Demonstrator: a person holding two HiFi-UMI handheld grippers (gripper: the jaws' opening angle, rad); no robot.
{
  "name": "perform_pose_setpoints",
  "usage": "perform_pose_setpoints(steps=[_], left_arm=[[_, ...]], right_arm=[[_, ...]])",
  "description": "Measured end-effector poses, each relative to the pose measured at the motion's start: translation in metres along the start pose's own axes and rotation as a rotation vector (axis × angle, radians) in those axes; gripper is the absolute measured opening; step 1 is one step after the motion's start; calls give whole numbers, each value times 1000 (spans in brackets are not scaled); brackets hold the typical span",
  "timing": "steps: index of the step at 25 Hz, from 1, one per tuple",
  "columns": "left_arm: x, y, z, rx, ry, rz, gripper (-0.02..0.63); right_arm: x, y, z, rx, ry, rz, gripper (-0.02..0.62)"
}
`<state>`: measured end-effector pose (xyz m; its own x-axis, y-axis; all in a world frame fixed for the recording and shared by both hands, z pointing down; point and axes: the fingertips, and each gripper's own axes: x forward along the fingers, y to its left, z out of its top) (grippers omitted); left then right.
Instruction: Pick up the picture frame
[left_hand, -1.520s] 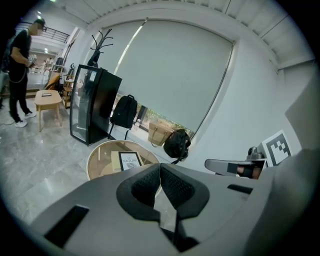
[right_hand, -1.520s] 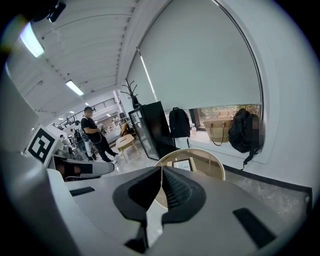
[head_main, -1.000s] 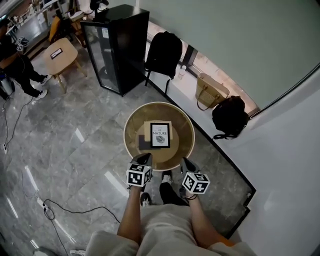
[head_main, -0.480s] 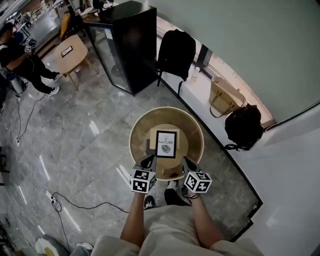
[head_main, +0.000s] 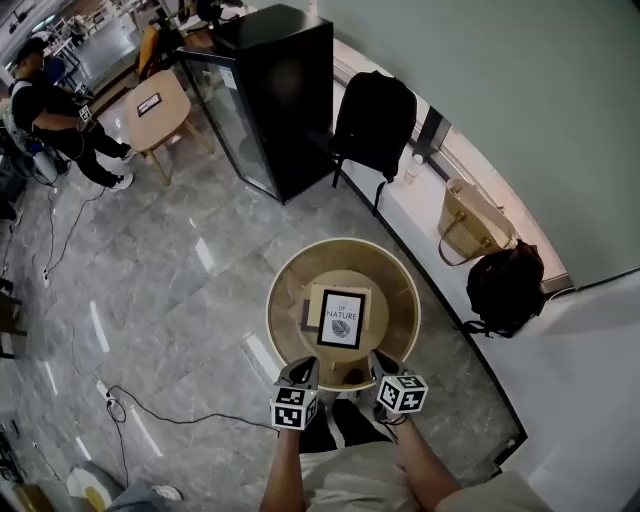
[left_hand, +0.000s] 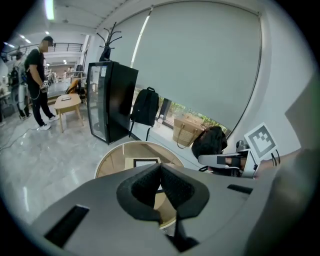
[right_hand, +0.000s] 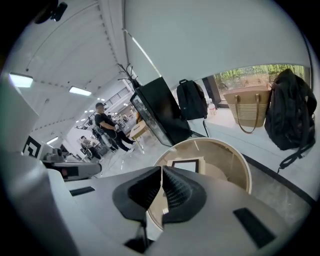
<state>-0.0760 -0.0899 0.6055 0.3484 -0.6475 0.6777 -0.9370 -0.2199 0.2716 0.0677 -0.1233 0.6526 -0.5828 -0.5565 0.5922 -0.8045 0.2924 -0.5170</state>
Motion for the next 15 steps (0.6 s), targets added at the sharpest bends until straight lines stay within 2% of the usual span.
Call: perform_pose_setpoints(steps=[3, 8, 10, 12, 15], left_arm=[[2, 6, -16, -53, 18, -14, 20], [25, 37, -51, -39, 55, -20, 20], [43, 50, -56, -18, 32, 2, 20], [63, 51, -57, 13, 0, 10, 20], [96, 50, -57, 110, -31, 8, 20]], right_arm=[[12, -9, -15, 1, 53, -19, 35], [51, -6, -26, 65, 72, 54, 34], [66, -14, -29, 55, 83, 56, 34], [70, -32, -32, 51, 96, 19, 34], [84, -57, -34, 103, 81, -21, 34]])
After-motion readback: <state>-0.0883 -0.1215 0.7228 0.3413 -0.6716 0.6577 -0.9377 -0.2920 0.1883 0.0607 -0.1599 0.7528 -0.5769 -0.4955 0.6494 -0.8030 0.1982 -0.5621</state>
